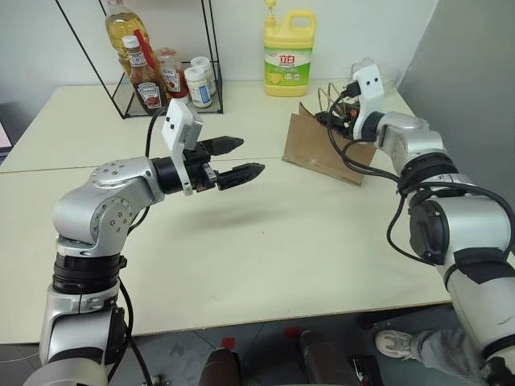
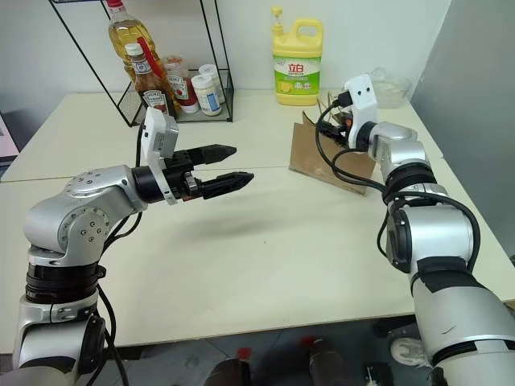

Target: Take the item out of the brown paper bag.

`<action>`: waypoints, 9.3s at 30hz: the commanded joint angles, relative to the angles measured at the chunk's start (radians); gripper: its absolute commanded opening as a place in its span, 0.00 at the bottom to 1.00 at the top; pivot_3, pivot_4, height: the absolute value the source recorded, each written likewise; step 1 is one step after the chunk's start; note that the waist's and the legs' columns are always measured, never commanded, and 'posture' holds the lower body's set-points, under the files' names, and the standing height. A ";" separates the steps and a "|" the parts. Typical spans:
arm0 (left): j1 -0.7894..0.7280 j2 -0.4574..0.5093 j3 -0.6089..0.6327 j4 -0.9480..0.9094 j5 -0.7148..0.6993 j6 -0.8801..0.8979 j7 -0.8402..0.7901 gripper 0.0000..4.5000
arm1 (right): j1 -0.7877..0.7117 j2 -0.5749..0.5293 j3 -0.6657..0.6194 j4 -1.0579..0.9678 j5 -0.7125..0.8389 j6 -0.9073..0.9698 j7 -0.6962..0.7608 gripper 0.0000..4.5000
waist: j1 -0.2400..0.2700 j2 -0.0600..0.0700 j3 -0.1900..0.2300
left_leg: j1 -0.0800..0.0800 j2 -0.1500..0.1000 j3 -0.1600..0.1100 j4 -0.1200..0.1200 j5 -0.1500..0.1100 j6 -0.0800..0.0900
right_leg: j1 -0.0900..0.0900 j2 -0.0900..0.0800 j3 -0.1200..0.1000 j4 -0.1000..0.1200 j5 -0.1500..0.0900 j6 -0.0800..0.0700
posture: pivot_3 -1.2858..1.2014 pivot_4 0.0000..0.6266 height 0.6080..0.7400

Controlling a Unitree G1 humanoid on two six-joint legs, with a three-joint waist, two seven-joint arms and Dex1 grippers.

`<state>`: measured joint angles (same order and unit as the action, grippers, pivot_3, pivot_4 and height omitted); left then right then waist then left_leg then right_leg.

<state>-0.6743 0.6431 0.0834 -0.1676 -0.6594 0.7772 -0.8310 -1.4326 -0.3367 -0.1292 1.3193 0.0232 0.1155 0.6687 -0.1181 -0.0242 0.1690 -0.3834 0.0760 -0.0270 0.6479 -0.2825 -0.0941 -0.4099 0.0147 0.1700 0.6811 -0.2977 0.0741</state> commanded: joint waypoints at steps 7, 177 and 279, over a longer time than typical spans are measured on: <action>0.001 0.000 0.025 -0.040 -0.005 -0.016 0.017 1.00 | -0.053 0.021 -0.036 -0.002 0.011 -0.019 -0.051 0.46 | 0.000 0.000 0.000 | 0.000 0.000 0.000 0.000 0.000 0.000 | 0.000 0.000 0.000 0.000 0.000 0.000 | 0.52 0.24 1.00; 0.705 0.349 0.719 -0.332 -0.332 0.099 0.057 1.00 | -0.012 0.337 0.199 -0.255 0.169 0.126 0.602 0.03 | -0.019 0.011 0.008 | -0.010 0.004 -0.038 -0.003 0.007 -0.008 | 0.002 0.000 -0.045 0.004 -0.002 -0.011 | 0.52 0.24 1.00; 0.536 0.356 0.512 -0.199 -0.220 0.000 -0.018 1.00 | 0.213 0.197 0.232 -0.824 0.182 0.493 0.178 0.88 | -0.018 0.011 0.015 | -0.012 0.003 -0.043 -0.003 0.007 -0.009 | -0.003 0.000 -0.050 0.016 -0.007 -0.019 | 0.52 0.24 1.00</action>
<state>-0.1208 0.9873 0.5974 -0.3716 -0.8848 0.7997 -0.8405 -1.2105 -0.1286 0.1098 0.5539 0.1883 0.6050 0.8397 -0.1356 -0.0132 0.1838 -0.3951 0.0793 -0.0699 0.6453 -0.2752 -0.1027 -0.4131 0.0149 0.1204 0.6976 -0.3046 0.0553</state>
